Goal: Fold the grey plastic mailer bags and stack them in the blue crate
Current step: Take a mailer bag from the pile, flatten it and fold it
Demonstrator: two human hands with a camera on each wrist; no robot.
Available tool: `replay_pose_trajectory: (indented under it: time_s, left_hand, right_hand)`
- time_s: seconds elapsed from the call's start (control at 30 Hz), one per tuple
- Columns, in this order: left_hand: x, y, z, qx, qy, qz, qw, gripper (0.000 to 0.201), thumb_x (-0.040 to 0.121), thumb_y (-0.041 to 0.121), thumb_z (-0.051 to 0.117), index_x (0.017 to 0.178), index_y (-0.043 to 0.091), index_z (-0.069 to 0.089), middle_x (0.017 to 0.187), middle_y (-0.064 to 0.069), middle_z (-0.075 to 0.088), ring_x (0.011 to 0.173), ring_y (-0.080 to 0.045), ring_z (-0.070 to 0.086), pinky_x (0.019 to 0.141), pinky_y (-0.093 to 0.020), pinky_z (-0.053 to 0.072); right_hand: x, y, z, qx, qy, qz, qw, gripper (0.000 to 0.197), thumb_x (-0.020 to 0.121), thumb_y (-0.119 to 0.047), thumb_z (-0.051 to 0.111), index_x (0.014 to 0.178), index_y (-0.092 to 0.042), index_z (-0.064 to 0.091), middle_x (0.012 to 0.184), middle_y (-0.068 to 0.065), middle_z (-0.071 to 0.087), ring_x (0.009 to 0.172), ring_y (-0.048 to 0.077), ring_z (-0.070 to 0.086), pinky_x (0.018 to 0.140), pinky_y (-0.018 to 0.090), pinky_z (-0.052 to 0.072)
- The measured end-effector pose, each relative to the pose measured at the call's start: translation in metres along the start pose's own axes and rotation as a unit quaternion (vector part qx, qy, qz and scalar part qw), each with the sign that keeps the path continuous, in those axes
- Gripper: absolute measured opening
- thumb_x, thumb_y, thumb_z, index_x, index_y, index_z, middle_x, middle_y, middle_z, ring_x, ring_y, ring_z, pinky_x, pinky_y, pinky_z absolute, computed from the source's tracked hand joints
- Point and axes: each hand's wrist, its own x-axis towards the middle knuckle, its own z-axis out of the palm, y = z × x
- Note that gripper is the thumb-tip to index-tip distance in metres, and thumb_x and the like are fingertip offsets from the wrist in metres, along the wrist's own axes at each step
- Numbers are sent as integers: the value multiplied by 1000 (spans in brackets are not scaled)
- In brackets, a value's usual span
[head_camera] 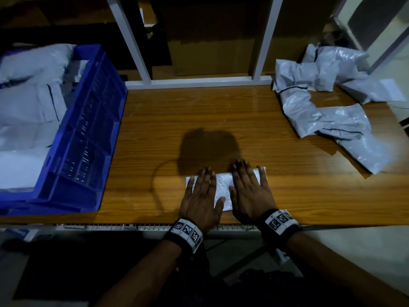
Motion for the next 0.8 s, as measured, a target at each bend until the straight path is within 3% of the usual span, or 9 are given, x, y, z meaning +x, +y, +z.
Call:
replay_pose_trajectory:
  time_s: [0.2, 0.3, 0.37, 0.47, 0.5, 0.6, 0.7, 0.8]
  left_hand:
    - [-1, 2, -3, 2, -5, -2, 1000, 78, 102, 57, 19, 163, 8, 10, 171, -10, 1, 158, -19, -2, 127, -50, 3]
    - [0, 3, -5, 3, -10, -4, 1000, 78, 102, 56, 23, 163, 8, 14, 171, -10, 5, 158, -20, 2, 126, -49, 2]
    - [0, 4, -8, 5, -16, -11, 1000, 79, 101, 57, 24, 163, 8, 13, 171, -10, 5, 158, -19, -1, 125, -49, 0]
    - [7, 3, -26, -5, -63, -13, 998, 81, 102, 59, 27, 164, 12, 6, 172, -7, -1, 157, -18, -11, 126, -48, -6]
    - [12, 3, -34, -7, -63, -10, 998, 80, 101, 59, 32, 163, 13, 13, 171, -7, 8, 158, -20, -4, 126, -49, -2]
    - [28, 7, -56, -64, -26, 11, 998, 69, 93, 57, 45, 151, 20, 44, 155, -5, 46, 152, -26, 27, 123, -46, 22]
    - [50, 17, -74, -179, -52, -14, 982, 60, 95, 49, 63, 147, 22, 53, 152, -4, 52, 144, -25, 42, 116, -42, 38]
    - [72, 28, -96, -224, -81, -26, 971, 62, 93, 41, 72, 147, 15, 54, 148, -4, 57, 134, -23, 55, 109, -41, 47]
  right_hand:
    - [1, 1, 2, 9, -19, 11, 1000, 69, 106, -45, 10, 163, -7, 7, 171, 9, -4, 158, 24, -13, 124, 60, -7]
    - [-1, 1, 1, 26, -7, 4, 1000, 71, 105, -47, 5, 163, -7, 11, 171, 9, -3, 158, 25, -11, 124, 61, -5]
    - [-4, 2, -3, 67, 11, 15, 998, 70, 105, -50, 11, 164, -12, 10, 172, 11, -4, 158, 28, -8, 124, 61, 0]
    - [-12, 13, -24, 162, 113, 157, 968, 64, 102, -58, 34, 156, -22, 33, 163, 16, 30, 152, 36, 23, 118, 56, 24]
    - [-16, 20, -32, 180, 110, 218, 953, 63, 99, -61, 40, 151, -24, 40, 155, 15, 41, 145, 38, 33, 112, 53, 33]
    - [-27, 44, -46, 224, -21, 316, 921, 60, 85, -64, 60, 130, -25, 56, 128, 10, 60, 125, 40, 50, 95, 45, 44]
    - [-28, 58, -44, 291, -48, 316, 902, 46, 66, -61, 69, 92, -23, 65, 93, 3, 71, 108, 35, 65, 84, 36, 53]
    - [-24, 58, -47, 371, -22, 338, 865, 25, 65, -42, 86, 78, -28, 70, 88, -3, 75, 100, 24, 72, 75, 25, 48]
